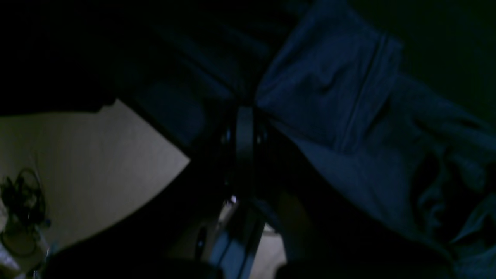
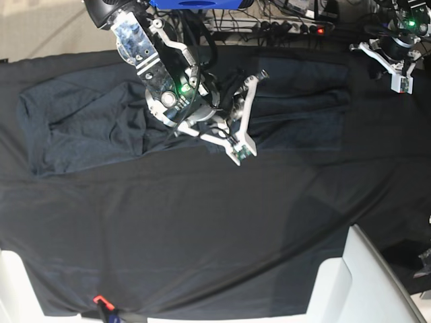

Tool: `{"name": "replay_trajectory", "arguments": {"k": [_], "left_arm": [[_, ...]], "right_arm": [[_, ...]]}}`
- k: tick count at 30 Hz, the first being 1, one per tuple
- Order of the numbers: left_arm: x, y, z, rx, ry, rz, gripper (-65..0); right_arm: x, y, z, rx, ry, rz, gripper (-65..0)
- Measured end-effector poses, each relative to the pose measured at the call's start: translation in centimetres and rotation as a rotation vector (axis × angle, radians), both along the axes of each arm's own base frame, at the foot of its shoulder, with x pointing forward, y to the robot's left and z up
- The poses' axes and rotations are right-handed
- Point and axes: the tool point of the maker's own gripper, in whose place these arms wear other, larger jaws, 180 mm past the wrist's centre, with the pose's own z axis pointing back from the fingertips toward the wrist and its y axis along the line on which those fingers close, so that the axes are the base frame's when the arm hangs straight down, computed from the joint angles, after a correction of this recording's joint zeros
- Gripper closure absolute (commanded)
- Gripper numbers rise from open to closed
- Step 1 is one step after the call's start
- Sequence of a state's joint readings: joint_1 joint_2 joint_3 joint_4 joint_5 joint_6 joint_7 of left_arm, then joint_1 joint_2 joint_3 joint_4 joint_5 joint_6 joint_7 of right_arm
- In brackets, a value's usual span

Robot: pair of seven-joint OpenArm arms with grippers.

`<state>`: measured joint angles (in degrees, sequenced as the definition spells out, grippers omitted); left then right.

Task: Fold the T-shirt properly
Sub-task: 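Fold the held sleeve across the shirt body toward the left gripper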

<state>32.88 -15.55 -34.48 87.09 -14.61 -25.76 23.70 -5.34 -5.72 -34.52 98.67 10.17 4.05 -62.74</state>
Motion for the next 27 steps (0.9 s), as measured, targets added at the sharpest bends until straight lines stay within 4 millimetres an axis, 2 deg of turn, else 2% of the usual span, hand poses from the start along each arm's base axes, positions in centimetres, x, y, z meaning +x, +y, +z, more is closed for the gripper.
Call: {"name": "replay_trajectory", "arguments": {"k": [4,7,11,14,23,27], "left_arm": [[0.5,0.0,0.1,0.000,-0.010,-0.001,0.0],[0.8,0.0,0.2,0.000,-0.017,-0.001,0.0],[1.3,0.0,0.4,0.000,-0.030,-0.001,0.0],[1.3,-0.1,0.4,-0.001,-0.028,-0.003,0.0],[1.5,0.3,0.6,0.009,-0.029,-0.010,0.0],[1.5,0.3,0.6,0.008,-0.029,-0.011,0.0]], "right_arm": [[-0.9,-0.3,-0.6,-0.040,0.019,0.038,0.0],[-1.8,0.5,-0.5,-0.029,0.030,0.068,0.0],[-1.7,0.4,-0.5,-0.036,0.023,0.068,0.0],[-2.3,0.1,-0.8,-0.059,0.052,0.082,0.0],[-2.1,0.2,-0.7,-0.053,0.043,0.080,0.0],[-3.0,0.9,-0.7,-0.055,0.040,0.124,0.0]]}}
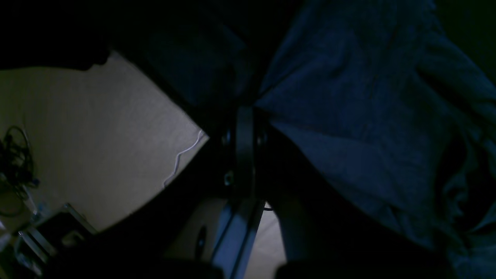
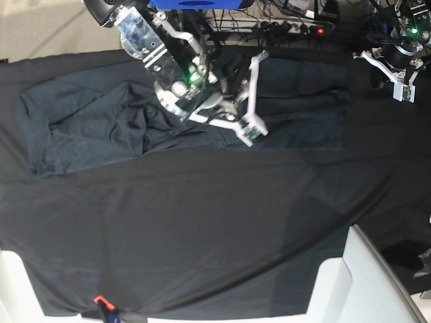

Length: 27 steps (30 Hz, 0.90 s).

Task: Fold the T-shirt properly
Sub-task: 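Fold the held sleeve across the shirt body toward the left gripper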

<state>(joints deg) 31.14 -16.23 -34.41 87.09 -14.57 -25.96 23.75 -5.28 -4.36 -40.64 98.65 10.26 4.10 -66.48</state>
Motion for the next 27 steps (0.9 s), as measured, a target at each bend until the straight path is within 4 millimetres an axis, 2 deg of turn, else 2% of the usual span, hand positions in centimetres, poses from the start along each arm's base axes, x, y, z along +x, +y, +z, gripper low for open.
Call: {"name": "replay_trajectory", "arguments": {"k": [15,17,21,27], "left_arm": [[0.0,0.1,0.0,0.002,0.000,0.002,0.0],[0.0,0.1,0.0,0.002,-0.001,0.002,0.0],[0.0,0.1,0.0,0.001,0.000,0.003,0.0],[0.0,0.1,0.0,0.001,-0.001,0.003,0.0]], "right_arm": [[0.0,0.2,0.1,-0.007,-0.022,0.032,-0.5],[-0.1,0.1,-0.1,-0.013,-0.015,0.033,-4.2],[-0.9,-0.5,-1.5,-0.063,0.039,0.044,-18.5],[-0.6,-0.3,-1.4,-0.051,0.025,0.040,-20.3]]}}
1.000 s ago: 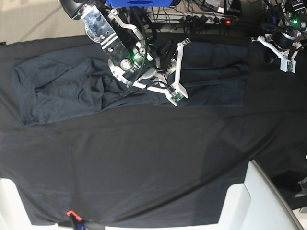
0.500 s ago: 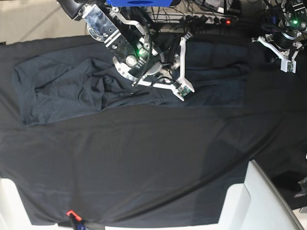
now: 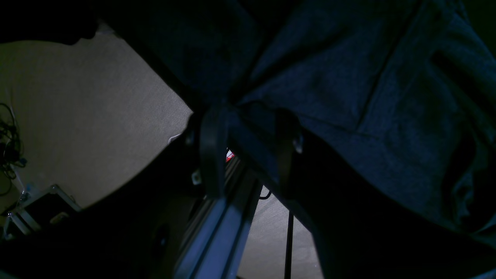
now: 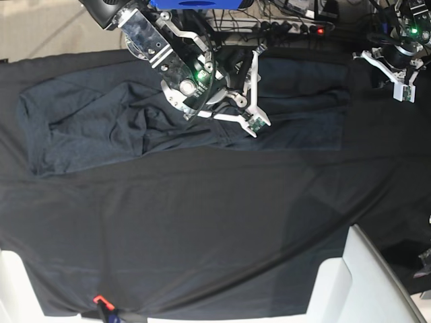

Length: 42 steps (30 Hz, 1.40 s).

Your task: Fold the T-shirt properly

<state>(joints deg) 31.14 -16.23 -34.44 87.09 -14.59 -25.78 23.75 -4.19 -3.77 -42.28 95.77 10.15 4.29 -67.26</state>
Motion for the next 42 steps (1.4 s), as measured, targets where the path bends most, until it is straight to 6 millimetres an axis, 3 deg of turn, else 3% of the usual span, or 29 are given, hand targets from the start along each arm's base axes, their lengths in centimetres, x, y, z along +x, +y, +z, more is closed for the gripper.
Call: {"name": "replay_trajectory", "arguments": {"k": [4,6,8,10,12,14,17,22,27,36,39,42], "left_arm": [[-0.1,0.9,0.6,0.000,-0.020,0.024,0.0],[-0.5,2.3,1.5,-0.006,-0.040,0.039,0.0],[-1.0,2.3,2.1,-0.107,-0.053,0.021,0.0],[-1.5,2.5,2.5,-0.205,-0.038,0.024,-22.5],[-0.7,4.0,3.1,-0.260,-0.094,0.102,-46.6],[-0.1,4.7,2.9,-0.304,-0.117,0.138,-65.0],[1.0,3.9,1.9,-0.351,-0.132,0.158,-65.0],[3.4,-0.8,-0.8,-0.447,-0.080,0.069,-65.0],[5.0,-4.2,-2.1,-0.520,-0.078,0.034,-63.2],[7.1,-7.8,-3.9,-0.621,-0.073,-0.006,-62.7],[7.1,-8.0,-3.9,-0.626,-0.077,-0.008,-52.0],[6.7,-8.3,-4.4,-0.629,-0.054,-0.007,-31.1]], "right_arm": [[1.1,-0.4,1.2,0.113,-0.054,-0.115,-20.3],[2.4,-3.1,1.2,0.153,-0.098,-0.265,-20.3],[3.2,-6.5,0.3,0.151,-0.143,-0.404,-20.3],[2.7,-8.8,-0.6,0.142,-0.156,-0.465,-20.3],[2.5,-10.0,-1.0,0.137,-0.172,-0.490,-20.3],[2.3,-10.7,-1.3,0.122,-0.181,-0.491,-20.3],[1.8,-11.2,-1.6,0.112,-0.181,-0.482,-20.3],[0.9,-11.1,-1.9,0.111,-0.159,-0.484,-20.3],[0.5,-11.1,-2.1,0.108,-0.151,-0.482,-20.3],[0.1,-11.2,-2.3,0.105,-0.141,-0.484,-20.3],[0.1,-11.2,-2.3,0.104,-0.141,-0.484,-20.3],[0.1,-11.2,-2.2,0.105,-0.141,-0.484,-20.3]]}}
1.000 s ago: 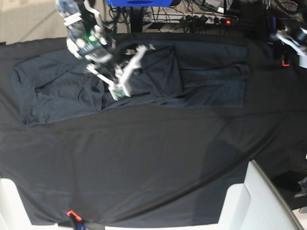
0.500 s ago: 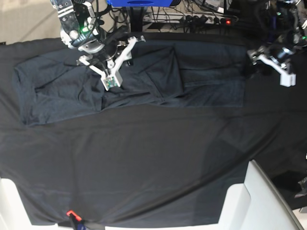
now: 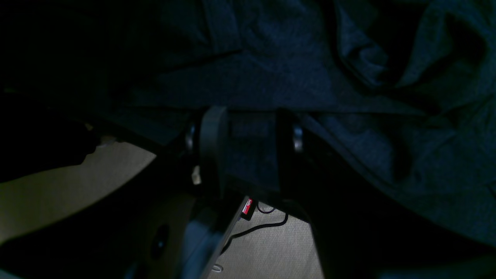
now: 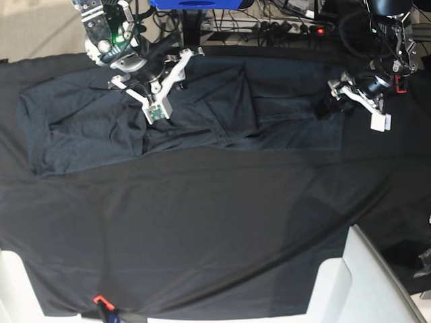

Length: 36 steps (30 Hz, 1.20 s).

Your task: Fold the T-shirt properly

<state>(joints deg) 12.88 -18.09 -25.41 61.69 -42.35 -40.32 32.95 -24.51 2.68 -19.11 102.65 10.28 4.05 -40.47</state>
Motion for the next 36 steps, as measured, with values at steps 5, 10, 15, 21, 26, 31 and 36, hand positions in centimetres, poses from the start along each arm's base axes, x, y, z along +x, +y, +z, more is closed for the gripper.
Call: {"name": "replay_trajectory", "arguments": {"k": [5,10,15,21,26,31,36], "left_arm": [[-1.0,-0.1,-1.1,-0.014,0.043,0.011,0.0],[0.7,1.7,-0.5,0.024,0.044,-0.004,0.0],[1.4,5.5,1.1,0.116,0.039,-0.010,0.0],[1.2,6.8,3.1,0.198,0.015,-0.055,0.0],[0.4,2.7,6.4,0.224,-0.136,-0.126,0.0],[1.0,-1.2,8.3,0.359,-0.186,-0.149,0.0],[0.5,-7.3,6.9,0.407,-0.100,-0.283,0.0]], "right_arm": [[0.0,0.0,0.0,0.000,0.000,0.000,-20.3],[0.0,-0.1,0.0,-0.002,0.000,0.000,-20.3],[0.0,0.0,0.0,-0.001,0.000,0.000,-20.3],[0.0,0.0,0.0,0.000,0.000,-0.001,-20.3],[0.0,-0.1,0.0,-0.001,0.000,-0.003,-20.3],[0.0,-0.2,0.0,-0.003,0.000,-0.003,-20.3],[0.3,-0.7,-0.1,-0.006,0.000,-0.022,-20.3]]}}
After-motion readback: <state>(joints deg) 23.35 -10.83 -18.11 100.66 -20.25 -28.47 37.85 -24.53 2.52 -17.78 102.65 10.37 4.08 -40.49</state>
